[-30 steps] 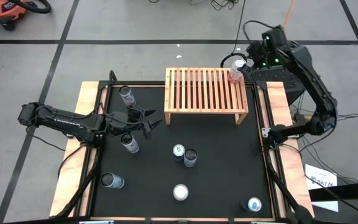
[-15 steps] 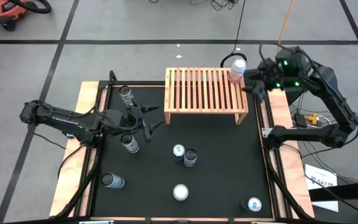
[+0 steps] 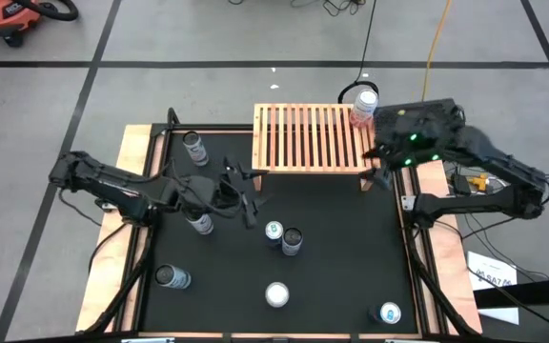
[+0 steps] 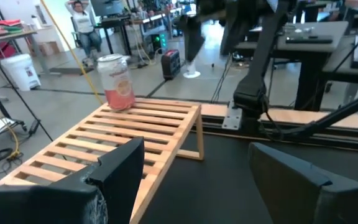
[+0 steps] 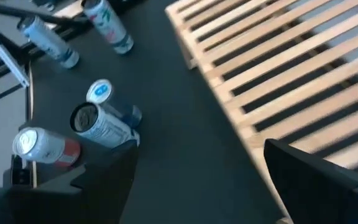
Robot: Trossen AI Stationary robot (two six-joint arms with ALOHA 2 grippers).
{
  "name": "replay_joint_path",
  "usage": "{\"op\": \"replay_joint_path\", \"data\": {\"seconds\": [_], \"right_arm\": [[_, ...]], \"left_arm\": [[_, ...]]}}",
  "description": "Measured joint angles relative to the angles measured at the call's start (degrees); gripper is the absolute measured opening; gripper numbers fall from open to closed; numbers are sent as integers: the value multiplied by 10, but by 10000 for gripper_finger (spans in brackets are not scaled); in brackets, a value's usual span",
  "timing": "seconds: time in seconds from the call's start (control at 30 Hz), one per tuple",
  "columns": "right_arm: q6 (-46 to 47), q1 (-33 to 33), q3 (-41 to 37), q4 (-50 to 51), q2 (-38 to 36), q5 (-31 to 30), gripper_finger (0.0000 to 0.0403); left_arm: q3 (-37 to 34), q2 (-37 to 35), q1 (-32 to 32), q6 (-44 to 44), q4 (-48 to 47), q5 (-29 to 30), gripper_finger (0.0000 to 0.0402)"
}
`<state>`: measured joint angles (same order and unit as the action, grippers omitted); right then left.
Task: Place canned beverage on shelf
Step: Put the pink soda can on the shelf
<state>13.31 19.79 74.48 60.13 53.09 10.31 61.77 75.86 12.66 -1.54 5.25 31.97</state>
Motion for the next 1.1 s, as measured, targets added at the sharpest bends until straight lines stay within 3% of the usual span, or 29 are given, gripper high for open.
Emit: {"op": "replay_joint_path", "data": {"seconds": [0.17, 0.33, 0.7, 0.9, 1.1], "right_arm": [[33, -63, -71, -89, -5, -2, 336], [44, -133, -79, -125, 9, -72, 336], [178, -275, -78, -235, 107, -181, 336], [253, -332, -23, -179, 165, -211, 336], [341, -387, 32, -131, 194, -245, 336]], "left_arm": [[69, -1, 28, 67, -107, 34, 290], [109, -4, 44, 105, -183, 44, 290], [110, -38, 64, 142, -169, 17, 290], [110, -76, 78, 207, -260, -14, 290], [110, -83, 98, 268, -318, -83, 290]]}}
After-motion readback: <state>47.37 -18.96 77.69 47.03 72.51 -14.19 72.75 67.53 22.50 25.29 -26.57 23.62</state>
